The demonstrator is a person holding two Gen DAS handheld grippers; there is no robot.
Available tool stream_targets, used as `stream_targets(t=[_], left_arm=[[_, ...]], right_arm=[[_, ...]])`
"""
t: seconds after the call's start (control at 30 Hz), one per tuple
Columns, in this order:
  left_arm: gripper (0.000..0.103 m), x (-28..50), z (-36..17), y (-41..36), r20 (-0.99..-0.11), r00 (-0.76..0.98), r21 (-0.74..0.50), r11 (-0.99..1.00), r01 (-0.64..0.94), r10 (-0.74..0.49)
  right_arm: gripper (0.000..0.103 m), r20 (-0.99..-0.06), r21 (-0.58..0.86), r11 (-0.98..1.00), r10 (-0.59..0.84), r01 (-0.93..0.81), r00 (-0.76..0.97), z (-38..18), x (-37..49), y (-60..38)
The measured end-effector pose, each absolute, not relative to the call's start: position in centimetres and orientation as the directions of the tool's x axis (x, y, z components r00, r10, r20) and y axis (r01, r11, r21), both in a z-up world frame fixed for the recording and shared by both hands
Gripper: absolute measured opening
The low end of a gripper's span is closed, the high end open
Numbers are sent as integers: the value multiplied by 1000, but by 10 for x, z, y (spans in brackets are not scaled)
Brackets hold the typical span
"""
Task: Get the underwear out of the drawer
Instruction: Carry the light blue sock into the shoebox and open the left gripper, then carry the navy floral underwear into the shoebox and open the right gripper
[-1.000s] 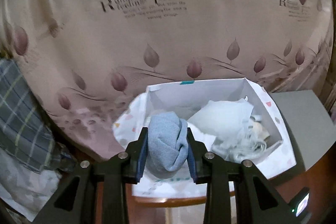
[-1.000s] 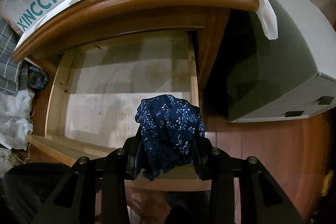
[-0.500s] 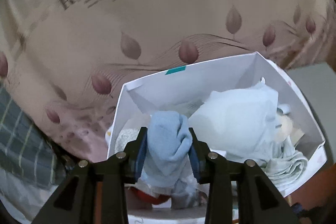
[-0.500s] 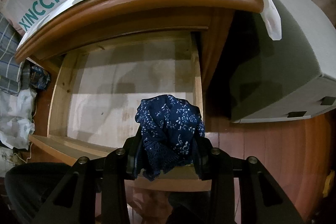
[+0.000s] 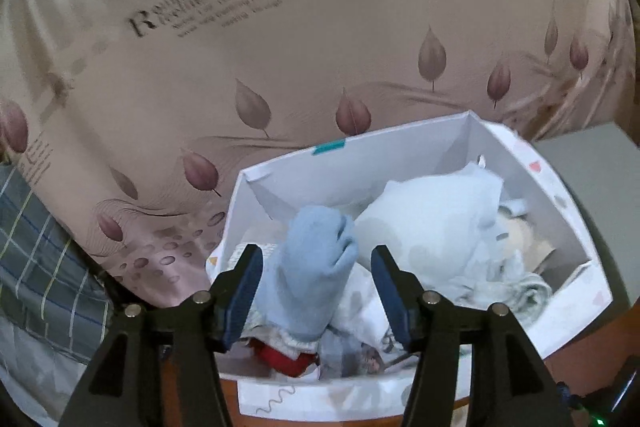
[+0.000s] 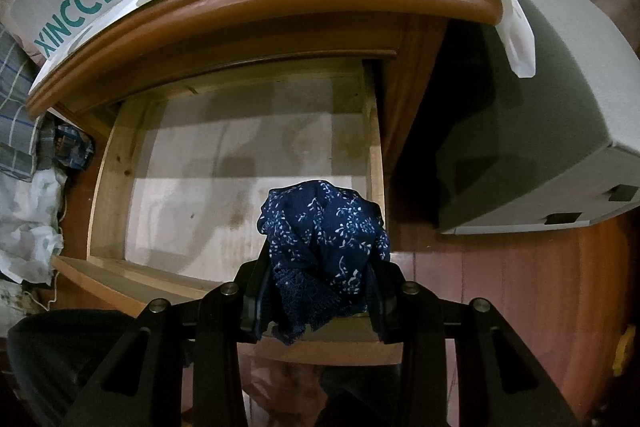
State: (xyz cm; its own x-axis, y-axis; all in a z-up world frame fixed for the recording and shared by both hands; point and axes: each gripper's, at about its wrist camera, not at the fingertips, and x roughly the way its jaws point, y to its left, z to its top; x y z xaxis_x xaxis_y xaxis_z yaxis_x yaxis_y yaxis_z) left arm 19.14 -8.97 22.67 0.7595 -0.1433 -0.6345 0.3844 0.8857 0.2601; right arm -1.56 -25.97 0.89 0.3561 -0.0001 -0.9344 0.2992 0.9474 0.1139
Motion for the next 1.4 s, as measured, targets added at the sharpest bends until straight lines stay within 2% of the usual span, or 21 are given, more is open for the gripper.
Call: stream_targets(t=[0.13,0.23,0.33,0.43,0.63,0.77,0.83,0.9,1.03,1.13,1.4], left_arm=[[58,164,242,-72,-576,805,265,899,349,-142],[66,140,244,-55,-535,836,279,908,314,-125],[67,115,235,-32,-517,847,247,927,284,-121],[68,98,213,-10,-532,842,218,947,238,-89],[68,82,141,15,-630,777,208,961,185,-13],[68,79,107,18,-686,728,187,965,185,-6],[68,75,99,15,-685,729,203,962,182,7],[68,74,99,11,-678,735,205,963,177,10],[68,81,109,10,-696,717,108,981,164,-43],[68,85,115,11,-698,715,90,987,132,-32],[68,90,109,30,-710,704,79,994,81,-1]], right_arm=[[36,-936,106,948,-6,299,352,8,-14,-260],[36,-936,102,949,-10,298,353,8,-15,-259],[36,-934,103,951,-8,291,357,8,-15,-257],[36,-922,129,952,13,277,386,12,-17,-256],[36,-902,184,940,44,288,430,28,-20,-262],[36,-882,172,944,20,281,471,65,-21,-267],[36,-866,155,951,0,268,501,91,-18,-270],[36,-836,141,958,-19,250,548,129,-13,-273],[36,-771,121,971,-38,205,635,200,7,-271],[36,-729,92,980,-54,176,683,243,28,-264],[36,-712,29,989,-80,144,698,283,107,-239]])
